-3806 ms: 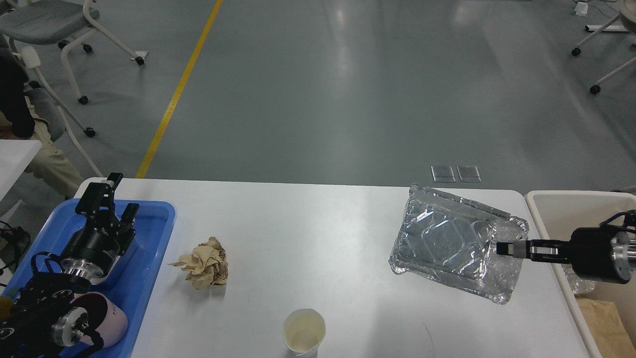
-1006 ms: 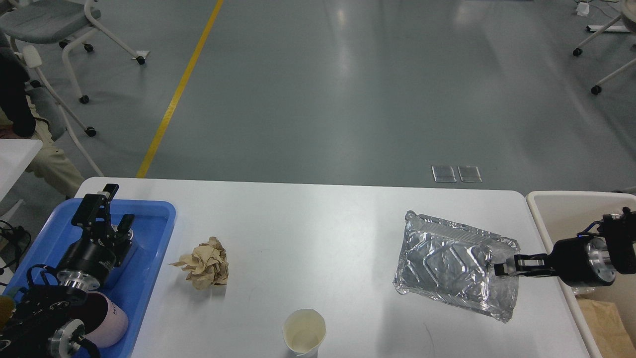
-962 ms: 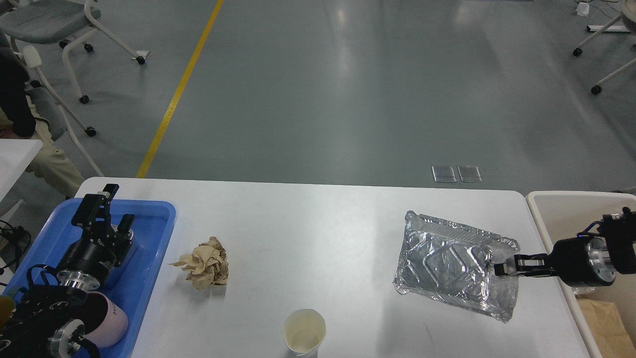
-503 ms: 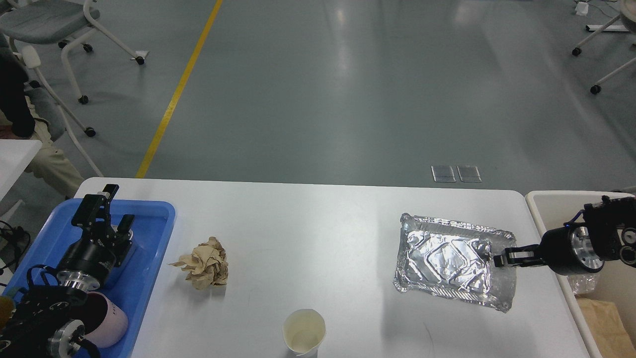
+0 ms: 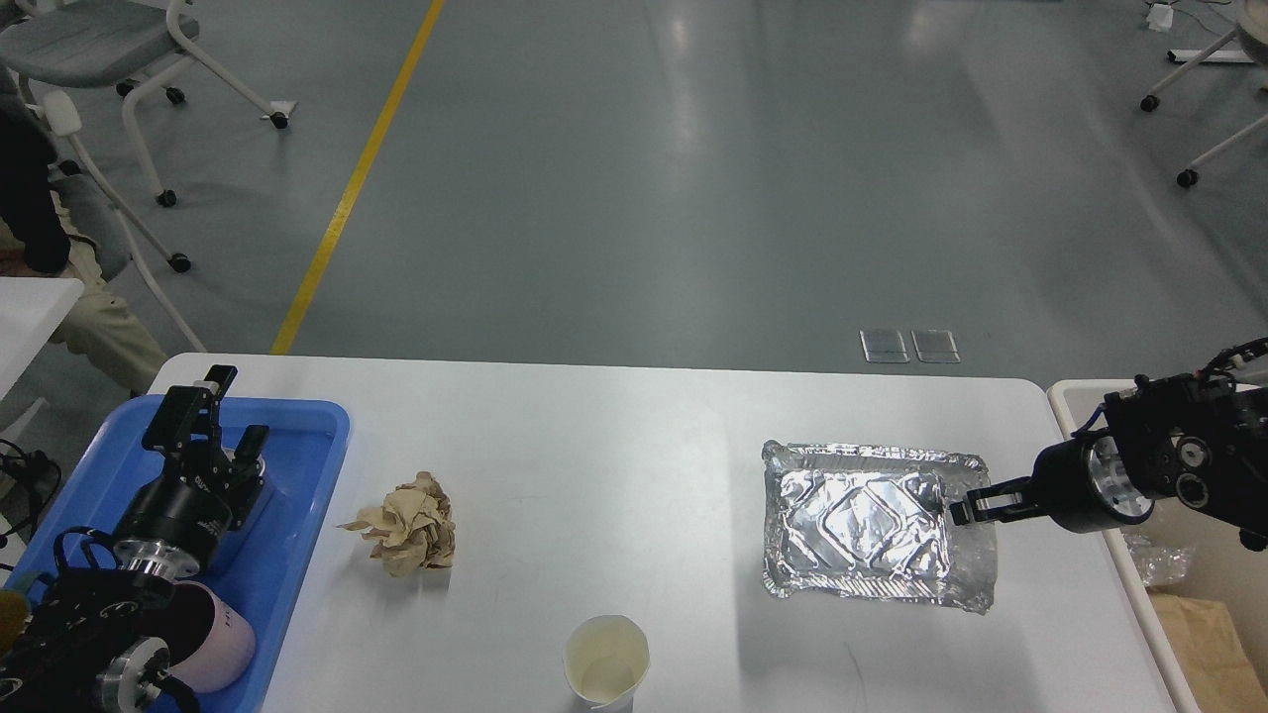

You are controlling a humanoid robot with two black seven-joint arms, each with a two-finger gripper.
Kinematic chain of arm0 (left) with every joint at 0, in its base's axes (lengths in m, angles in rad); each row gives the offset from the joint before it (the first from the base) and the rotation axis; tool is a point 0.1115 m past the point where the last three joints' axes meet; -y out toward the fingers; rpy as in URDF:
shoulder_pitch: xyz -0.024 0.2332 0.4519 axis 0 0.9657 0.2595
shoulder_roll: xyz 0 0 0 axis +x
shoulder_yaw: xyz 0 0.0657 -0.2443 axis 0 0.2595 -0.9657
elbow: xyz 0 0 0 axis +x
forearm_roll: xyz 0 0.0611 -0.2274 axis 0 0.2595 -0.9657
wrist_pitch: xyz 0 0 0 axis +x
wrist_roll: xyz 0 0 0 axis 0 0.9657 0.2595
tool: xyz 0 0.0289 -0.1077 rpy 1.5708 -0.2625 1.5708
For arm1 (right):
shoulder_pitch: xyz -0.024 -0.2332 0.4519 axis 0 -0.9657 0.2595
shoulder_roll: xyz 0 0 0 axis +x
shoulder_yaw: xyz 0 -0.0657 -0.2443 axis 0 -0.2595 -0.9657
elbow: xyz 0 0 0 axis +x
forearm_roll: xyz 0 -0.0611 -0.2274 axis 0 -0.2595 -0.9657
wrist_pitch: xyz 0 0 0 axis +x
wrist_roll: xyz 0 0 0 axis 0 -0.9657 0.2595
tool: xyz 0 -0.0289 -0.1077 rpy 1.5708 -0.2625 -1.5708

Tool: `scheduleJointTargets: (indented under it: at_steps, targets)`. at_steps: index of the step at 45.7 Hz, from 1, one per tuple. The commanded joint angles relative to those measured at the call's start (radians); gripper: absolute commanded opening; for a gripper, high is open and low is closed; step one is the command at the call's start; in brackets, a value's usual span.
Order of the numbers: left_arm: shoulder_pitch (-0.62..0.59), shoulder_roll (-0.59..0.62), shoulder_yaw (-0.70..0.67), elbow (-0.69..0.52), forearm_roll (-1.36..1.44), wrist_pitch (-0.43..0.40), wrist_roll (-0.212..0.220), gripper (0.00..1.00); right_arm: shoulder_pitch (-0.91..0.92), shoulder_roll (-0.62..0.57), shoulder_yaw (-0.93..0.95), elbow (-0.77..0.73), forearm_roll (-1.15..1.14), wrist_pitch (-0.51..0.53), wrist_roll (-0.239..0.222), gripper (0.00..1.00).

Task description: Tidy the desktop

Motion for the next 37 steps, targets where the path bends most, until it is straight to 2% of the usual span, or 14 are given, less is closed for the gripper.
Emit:
scheduleJointTargets:
  at_steps: [1,15,23,26,33,37]
  targets:
    - [0.0,0.003,0.001,-0.006,0.002,0.0,-0.007,0.96,0.013,0.015,0.0,-0.004,0.001,0.027,0.004,0.0]
    - [-0.006,0.008,0.009,-0.011,0.023,-0.003,-0.038,0.96,0.038,0.023,0.0,-0.01,0.011,0.06,0.007,0.0]
    - [-0.014,0.091,0.016,-0.016,0.055,-0.037,-0.021,0.96,0.036,0.025,0.0,-0.011,0.011,0.058,0.005,0.0]
    - [-0.02,0.16,0.018,-0.035,0.055,-0.074,0.02,0.96,0.035,0.025,0.002,-0.013,0.011,0.058,0.005,0.0]
    - [-0.066,0.287,0.015,-0.071,0.054,-0.126,0.154,0.96,0.033,0.028,0.002,-0.016,0.012,0.054,0.005,0.0]
    - [-0.077,0.365,0.016,-0.097,0.054,-0.195,0.188,0.96,0.033,0.043,0.002,-0.019,0.012,0.051,0.005,0.0]
